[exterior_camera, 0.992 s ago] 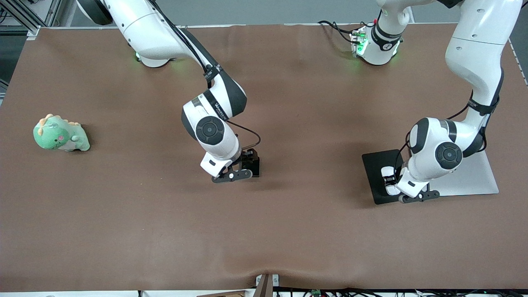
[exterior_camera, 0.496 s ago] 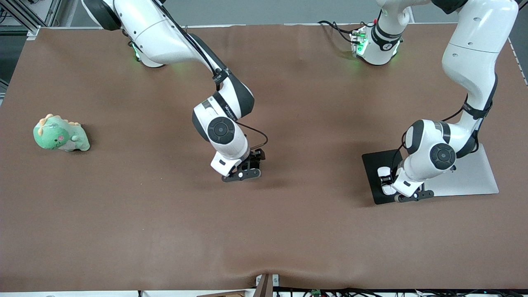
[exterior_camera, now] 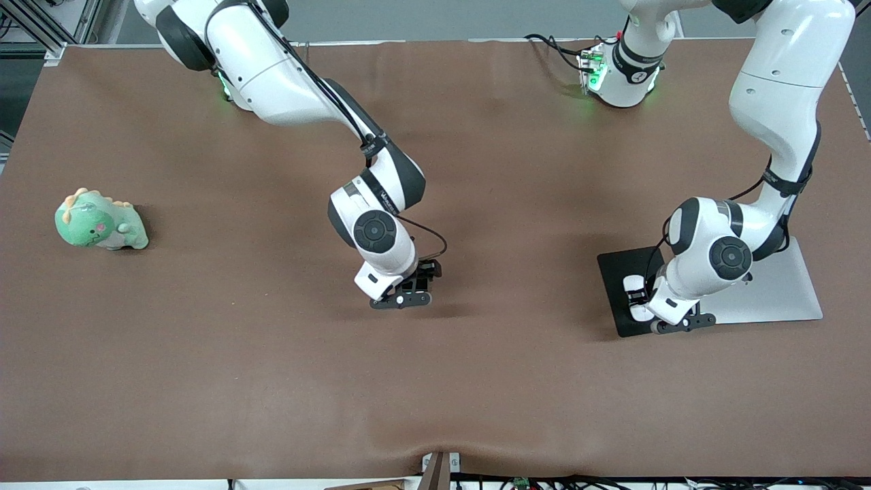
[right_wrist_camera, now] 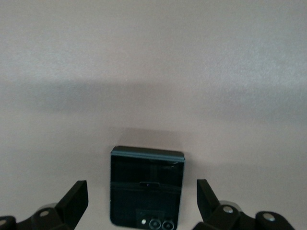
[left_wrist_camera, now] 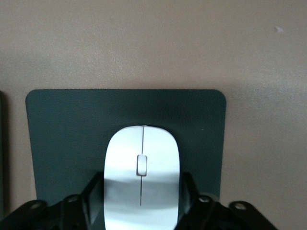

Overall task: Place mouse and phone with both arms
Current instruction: 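Release the mouse on the pad and raise the left gripper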

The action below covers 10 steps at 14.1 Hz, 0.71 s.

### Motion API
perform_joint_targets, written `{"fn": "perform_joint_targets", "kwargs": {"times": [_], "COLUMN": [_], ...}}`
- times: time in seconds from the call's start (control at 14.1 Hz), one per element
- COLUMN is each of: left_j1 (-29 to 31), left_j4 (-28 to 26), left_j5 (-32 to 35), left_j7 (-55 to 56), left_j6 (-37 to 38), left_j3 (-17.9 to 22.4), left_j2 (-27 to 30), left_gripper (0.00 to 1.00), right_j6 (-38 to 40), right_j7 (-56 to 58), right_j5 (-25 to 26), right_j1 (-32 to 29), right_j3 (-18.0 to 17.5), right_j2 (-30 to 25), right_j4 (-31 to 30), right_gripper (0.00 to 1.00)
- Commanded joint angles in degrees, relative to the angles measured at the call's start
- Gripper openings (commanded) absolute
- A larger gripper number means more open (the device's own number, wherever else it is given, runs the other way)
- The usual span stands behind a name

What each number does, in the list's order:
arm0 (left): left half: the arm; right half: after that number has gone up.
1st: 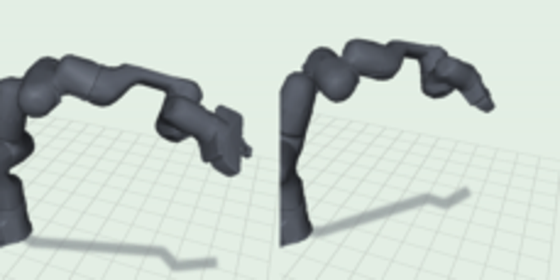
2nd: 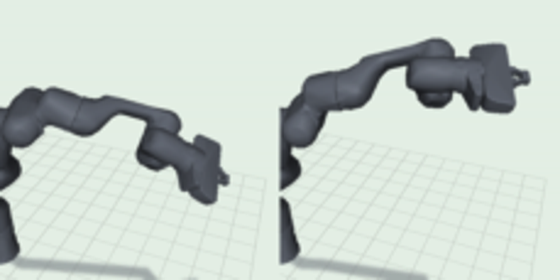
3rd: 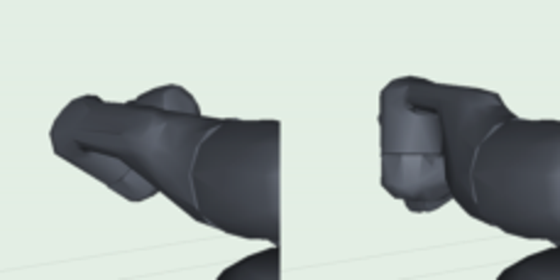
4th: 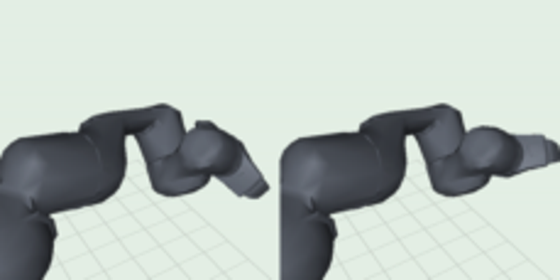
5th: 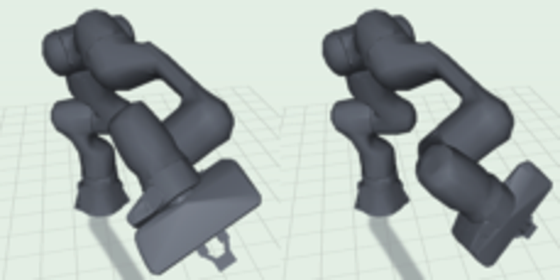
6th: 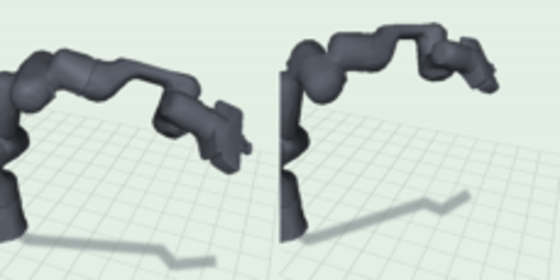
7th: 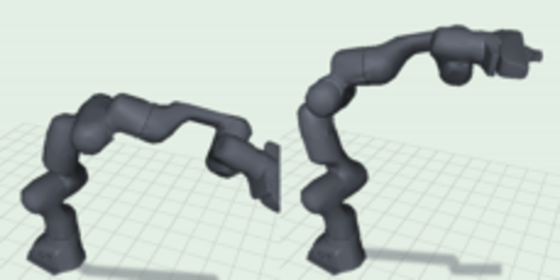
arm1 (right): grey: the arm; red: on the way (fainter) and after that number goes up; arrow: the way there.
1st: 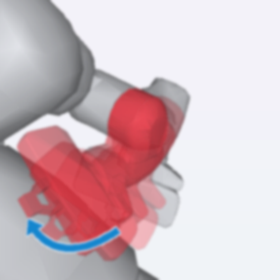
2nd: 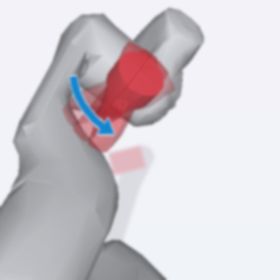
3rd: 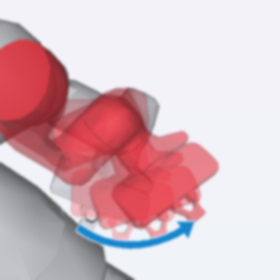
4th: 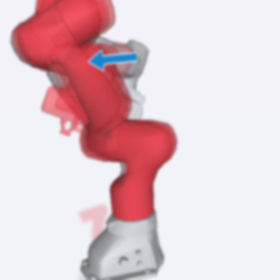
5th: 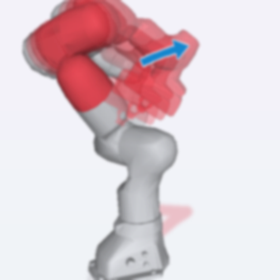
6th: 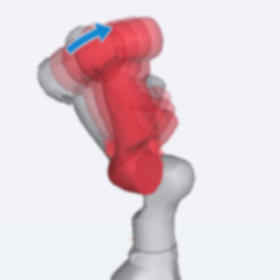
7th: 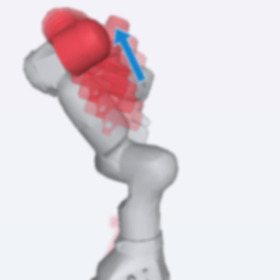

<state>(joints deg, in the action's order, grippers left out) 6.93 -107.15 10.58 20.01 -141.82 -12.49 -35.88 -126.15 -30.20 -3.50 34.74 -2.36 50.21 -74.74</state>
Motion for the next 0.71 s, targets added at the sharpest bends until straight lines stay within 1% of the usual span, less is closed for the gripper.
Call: {"fn": "perform_joint_targets", "kwargs": {"times": [0.0,0.14,0.28,0.43,0.64], "left_j1": [0.7,0.4,0.2,0.4,0.7], "left_j4": [-0.4,0.2,1.8,6.1,13.4], "left_j5": [1.4,1.4,1.4,1.4,1.0], "left_j7": [0.3,0.4,0.2,0.0,-0.2], "left_j6": [-0.7,0.0,3.3,10.1,19.4], "left_j3": [-0.6,-0.7,-0.8,-0.9,-1.1], "left_j2": [0.5,1.9,4.2,6.1,6.9], "left_gripper": [1.0,1.0,1.0,1.0,1.0], "right_j6": [0.4,0.4,0.3,0.2,-0.1], "right_j7": [-1.9,-2.0,-1.9,-2.1,-3.6], "right_j5": [1.5,1.5,1.5,1.5,1.5], "right_j1": [0.6,0.6,0.5,0.5,0.6], "right_j3": [0.4,0.4,0.5,0.5,0.5], "right_j2": [2.6,3.1,4.0,4.9,5.3], "right_j4": [3.8,3.8,4.3,4.7,4.7], "right_gripper": [1.0,1.0,1.0,1.0,1.0]}}
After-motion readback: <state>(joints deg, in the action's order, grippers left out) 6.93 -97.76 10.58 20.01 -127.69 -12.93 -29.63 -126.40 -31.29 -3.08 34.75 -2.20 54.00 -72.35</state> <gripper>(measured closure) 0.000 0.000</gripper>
